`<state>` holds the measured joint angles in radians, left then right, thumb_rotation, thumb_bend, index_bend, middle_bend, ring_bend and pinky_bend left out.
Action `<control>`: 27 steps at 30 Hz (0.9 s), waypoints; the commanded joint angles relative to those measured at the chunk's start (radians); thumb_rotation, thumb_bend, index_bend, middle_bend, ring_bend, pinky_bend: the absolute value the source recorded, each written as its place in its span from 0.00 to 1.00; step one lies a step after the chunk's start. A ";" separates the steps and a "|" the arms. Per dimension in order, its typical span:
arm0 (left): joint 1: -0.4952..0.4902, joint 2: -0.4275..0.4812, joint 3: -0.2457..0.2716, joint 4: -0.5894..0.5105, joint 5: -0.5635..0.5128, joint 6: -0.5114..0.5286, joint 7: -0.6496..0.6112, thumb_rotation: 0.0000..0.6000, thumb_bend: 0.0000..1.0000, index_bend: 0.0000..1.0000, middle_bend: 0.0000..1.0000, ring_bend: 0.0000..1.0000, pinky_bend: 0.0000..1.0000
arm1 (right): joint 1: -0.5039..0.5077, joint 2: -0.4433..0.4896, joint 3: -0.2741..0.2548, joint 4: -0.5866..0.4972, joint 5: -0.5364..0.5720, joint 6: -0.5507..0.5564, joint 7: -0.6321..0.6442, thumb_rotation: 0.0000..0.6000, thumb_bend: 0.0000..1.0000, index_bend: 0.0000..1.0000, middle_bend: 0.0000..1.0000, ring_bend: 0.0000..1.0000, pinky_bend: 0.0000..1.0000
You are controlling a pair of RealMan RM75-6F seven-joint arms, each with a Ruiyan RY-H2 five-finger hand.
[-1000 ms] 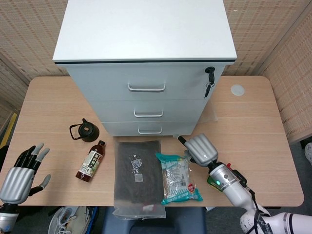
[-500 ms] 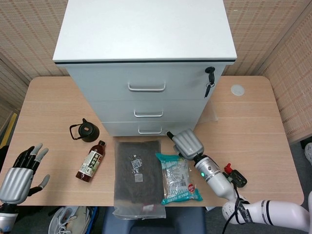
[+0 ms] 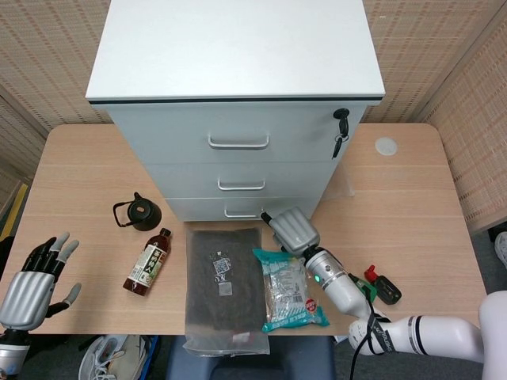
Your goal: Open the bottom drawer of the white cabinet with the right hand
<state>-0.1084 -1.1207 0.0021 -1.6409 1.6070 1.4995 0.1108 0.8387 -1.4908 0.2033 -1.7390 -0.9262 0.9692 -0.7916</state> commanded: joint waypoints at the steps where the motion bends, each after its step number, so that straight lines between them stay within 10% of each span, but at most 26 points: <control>1: -0.001 -0.001 0.000 0.001 -0.001 -0.002 0.000 1.00 0.32 0.09 0.00 0.03 0.11 | 0.013 -0.005 -0.006 0.003 0.012 0.002 -0.007 1.00 0.44 0.19 0.99 1.00 1.00; 27: -0.002 -0.001 0.000 -0.005 0.000 -0.001 0.005 1.00 0.32 0.09 0.00 0.03 0.11 | 0.078 -0.002 -0.045 0.012 0.064 0.024 -0.009 1.00 0.44 0.19 0.99 1.00 1.00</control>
<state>-0.1103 -1.1212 0.0021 -1.6458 1.6072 1.4982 0.1155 0.9144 -1.4907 0.1594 -1.7288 -0.8651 0.9946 -0.7987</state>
